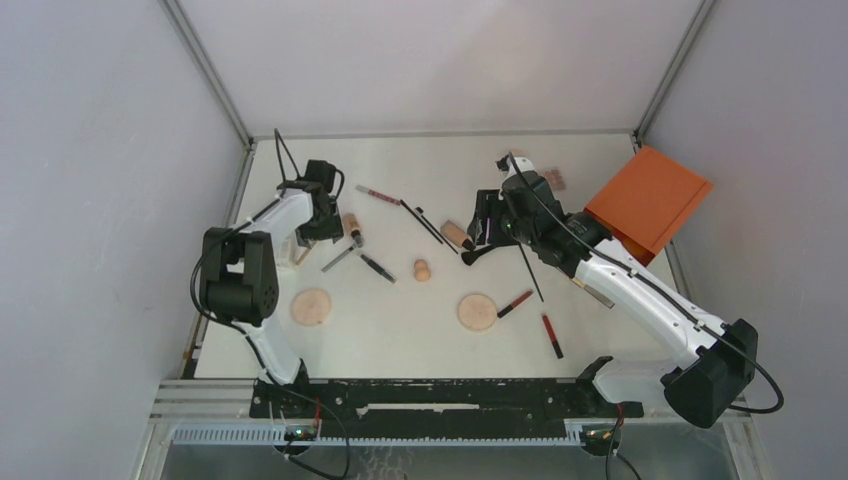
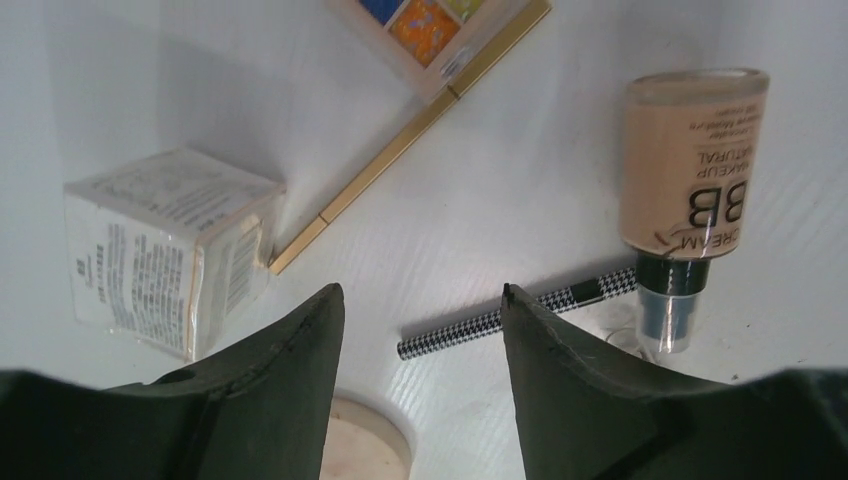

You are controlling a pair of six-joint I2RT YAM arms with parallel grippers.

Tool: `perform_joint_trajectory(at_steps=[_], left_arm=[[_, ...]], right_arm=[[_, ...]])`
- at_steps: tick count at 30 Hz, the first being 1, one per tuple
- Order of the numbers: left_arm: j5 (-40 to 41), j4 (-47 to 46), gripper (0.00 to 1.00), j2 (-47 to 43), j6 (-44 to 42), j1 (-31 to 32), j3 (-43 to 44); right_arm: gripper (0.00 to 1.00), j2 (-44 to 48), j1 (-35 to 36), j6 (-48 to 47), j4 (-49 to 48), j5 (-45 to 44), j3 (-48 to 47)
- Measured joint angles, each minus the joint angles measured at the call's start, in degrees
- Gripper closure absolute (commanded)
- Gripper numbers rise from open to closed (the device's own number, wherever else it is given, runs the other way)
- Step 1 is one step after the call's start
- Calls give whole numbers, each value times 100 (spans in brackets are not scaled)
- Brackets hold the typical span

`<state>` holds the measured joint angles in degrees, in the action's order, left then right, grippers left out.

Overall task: Organize the makeup
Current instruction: Pick up the makeup from the center of the board.

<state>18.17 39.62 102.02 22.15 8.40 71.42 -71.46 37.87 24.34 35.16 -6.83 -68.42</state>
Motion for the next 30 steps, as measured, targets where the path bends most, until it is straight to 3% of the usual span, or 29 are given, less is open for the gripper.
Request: perform_joint_trajectory(at_steps=[11,15,19,30], left_arm=[[-643,-2,35,662,-800,-560,706],[-905,46,47,990,-1113,-675,822],[-1137,55,47,1196,-1322,-678,909],[-1836,398,62,1488,-1408,-831,1349]], right_arm=[[34,-74,-76,39,-24,210,57],[34,-76,-98,70,-24,238,57],[34,-76,-122,142,-26,262,57],[34,-76,-142,201,-24,260,57]])
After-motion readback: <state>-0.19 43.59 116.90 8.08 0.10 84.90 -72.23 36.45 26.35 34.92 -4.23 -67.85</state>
